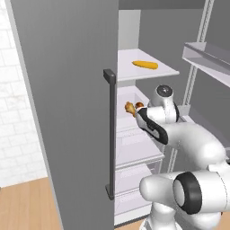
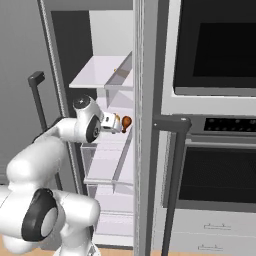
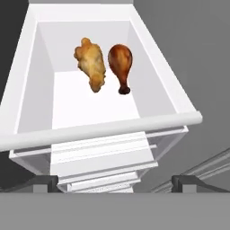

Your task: Place one corn and one chicken drumstick in each tupperware on the nearby counter, to pack two identical lunches.

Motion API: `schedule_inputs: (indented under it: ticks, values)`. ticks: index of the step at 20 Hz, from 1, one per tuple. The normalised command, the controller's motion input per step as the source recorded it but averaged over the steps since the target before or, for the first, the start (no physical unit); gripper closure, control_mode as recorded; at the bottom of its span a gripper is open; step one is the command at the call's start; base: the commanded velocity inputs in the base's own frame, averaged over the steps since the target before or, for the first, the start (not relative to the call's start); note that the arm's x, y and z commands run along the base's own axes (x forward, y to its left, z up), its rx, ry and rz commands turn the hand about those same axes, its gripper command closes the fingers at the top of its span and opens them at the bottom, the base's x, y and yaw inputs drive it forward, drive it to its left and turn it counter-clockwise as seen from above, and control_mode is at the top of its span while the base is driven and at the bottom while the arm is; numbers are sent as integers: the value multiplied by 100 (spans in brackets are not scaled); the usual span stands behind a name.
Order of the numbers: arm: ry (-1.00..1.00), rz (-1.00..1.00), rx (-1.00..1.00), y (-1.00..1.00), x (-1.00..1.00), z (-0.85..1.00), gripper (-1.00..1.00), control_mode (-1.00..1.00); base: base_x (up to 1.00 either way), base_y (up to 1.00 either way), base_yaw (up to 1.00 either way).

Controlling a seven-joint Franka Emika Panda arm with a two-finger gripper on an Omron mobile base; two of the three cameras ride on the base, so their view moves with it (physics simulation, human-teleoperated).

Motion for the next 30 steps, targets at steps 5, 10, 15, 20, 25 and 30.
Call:
schedule_inputs:
  ticks: [5, 10, 15, 20, 25, 30]
  values:
    - [2, 0, 0, -13, 71, -5, -100, -100, 0, 0, 0]
    - [5, 0, 0, -21, 59, -1, -100, -100, 0, 0, 0]
    - [2, 0, 0, -18, 54, -14, -100, -100, 0, 0, 0]
    - [0, 0, 0, 0, 27, -29, -100, -100, 0, 0, 0]
    - [0, 0, 0, -1, 34, -30, -100, -100, 0, 0, 0]
    - [0, 0, 0, -16, 47, -15, -100, -100, 0, 0, 0]
